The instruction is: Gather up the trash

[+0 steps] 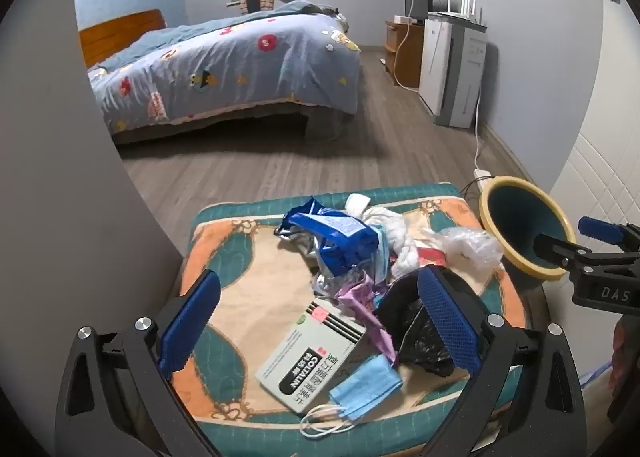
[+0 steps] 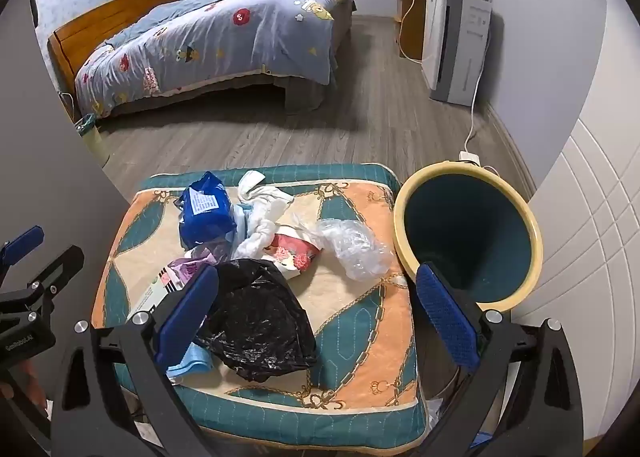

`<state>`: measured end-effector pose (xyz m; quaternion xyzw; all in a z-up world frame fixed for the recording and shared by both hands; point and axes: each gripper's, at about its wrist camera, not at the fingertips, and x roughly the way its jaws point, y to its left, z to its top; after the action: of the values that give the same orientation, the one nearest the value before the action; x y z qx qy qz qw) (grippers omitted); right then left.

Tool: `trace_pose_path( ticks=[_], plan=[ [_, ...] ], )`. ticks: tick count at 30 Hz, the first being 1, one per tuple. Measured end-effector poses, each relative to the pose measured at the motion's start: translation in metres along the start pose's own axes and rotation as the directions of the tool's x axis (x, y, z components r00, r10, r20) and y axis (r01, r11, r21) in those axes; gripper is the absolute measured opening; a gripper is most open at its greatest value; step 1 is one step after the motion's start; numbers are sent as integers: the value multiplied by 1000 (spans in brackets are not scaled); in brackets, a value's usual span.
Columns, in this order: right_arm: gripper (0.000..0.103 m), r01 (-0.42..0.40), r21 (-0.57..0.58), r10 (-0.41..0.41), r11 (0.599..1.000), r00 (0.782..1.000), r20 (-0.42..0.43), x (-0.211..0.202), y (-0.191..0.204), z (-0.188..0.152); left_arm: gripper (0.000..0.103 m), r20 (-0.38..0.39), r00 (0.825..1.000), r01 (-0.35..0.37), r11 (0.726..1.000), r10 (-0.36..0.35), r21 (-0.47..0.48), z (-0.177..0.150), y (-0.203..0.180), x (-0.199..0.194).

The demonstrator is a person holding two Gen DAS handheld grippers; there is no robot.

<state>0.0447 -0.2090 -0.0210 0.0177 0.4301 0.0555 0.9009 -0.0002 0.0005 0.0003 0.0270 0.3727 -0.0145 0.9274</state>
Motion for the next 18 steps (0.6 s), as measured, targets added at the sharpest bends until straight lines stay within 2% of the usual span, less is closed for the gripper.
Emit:
trace_pose_path(
  ticks=[18],
  plan=[
    [97,23,-16,-23,1000,1000,-4,5,6,-3,98,-10,1000,-7,1000,7,10,-1,-4,0]
  ],
)
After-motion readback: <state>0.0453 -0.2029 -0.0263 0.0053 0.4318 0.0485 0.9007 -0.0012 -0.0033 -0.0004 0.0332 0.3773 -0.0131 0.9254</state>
